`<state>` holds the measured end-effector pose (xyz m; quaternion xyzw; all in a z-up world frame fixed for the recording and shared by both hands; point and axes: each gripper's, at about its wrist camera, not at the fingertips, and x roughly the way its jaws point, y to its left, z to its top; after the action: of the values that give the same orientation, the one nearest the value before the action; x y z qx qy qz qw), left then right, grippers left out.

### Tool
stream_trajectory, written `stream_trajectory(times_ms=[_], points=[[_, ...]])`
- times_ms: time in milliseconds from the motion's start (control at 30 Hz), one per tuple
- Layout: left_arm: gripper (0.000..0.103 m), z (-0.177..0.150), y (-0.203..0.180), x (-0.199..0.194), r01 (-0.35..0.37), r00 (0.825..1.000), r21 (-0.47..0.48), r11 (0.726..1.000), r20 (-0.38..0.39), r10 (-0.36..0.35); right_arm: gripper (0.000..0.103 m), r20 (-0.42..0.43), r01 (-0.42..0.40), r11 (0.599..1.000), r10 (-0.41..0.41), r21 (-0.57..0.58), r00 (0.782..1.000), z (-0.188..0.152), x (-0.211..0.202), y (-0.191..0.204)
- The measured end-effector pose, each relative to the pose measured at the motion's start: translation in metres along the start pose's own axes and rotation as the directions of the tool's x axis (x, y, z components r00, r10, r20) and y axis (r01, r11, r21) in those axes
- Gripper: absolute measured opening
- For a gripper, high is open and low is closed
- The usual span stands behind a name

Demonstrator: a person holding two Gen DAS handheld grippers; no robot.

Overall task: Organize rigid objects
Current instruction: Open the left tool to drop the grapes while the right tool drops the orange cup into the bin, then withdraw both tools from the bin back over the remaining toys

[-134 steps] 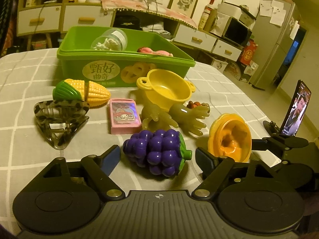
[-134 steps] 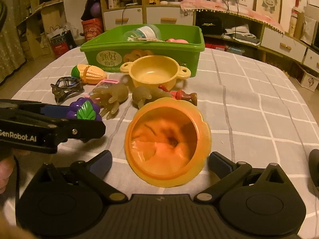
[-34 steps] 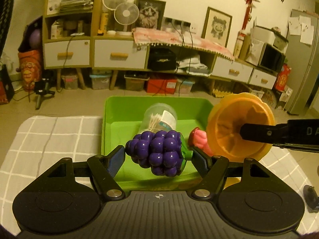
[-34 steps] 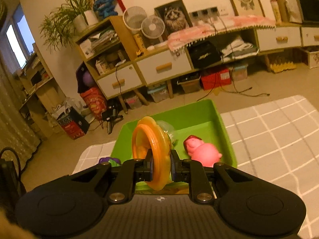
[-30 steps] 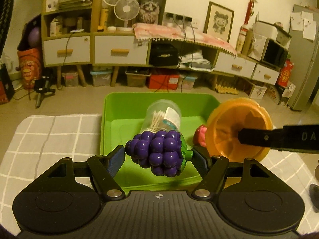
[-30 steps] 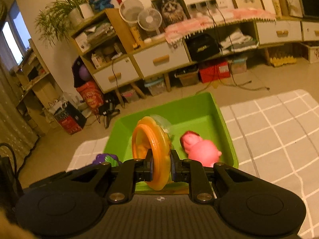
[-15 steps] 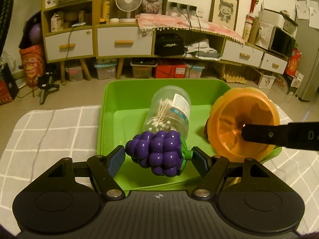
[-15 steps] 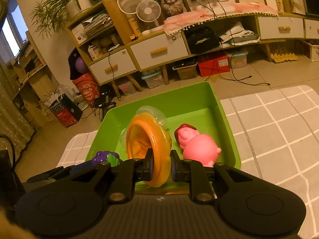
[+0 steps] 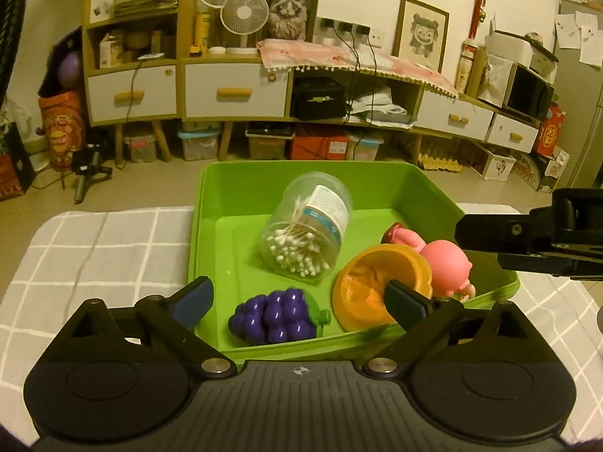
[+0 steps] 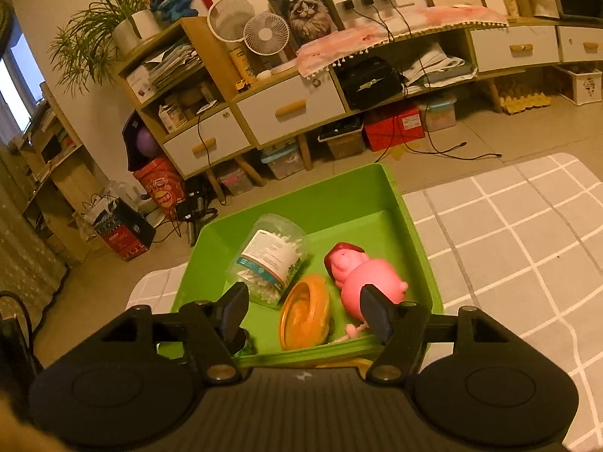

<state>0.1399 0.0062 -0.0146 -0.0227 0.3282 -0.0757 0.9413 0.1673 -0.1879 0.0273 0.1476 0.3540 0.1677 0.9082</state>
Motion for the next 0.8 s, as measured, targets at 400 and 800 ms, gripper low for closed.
stream_trajectory(times_ms=[400, 800], points=[[0.1, 0.0, -0.005, -0.017, 0.002, 1.0, 0.008, 1.0, 0.025, -0.002, 0.045, 0.008, 0.007, 1.0, -0.007, -0.009, 1.0, 0.002, -0.018, 0.008], [0.101, -0.006, -0.008, -0.044, 0.034, 0.999, -0.005, 0.999, 0.042, -0.034, 0.049, 0.002, 0.002, 1.0, -0.002, -0.014, 1.0, -0.004, -0.036, 0.018]])
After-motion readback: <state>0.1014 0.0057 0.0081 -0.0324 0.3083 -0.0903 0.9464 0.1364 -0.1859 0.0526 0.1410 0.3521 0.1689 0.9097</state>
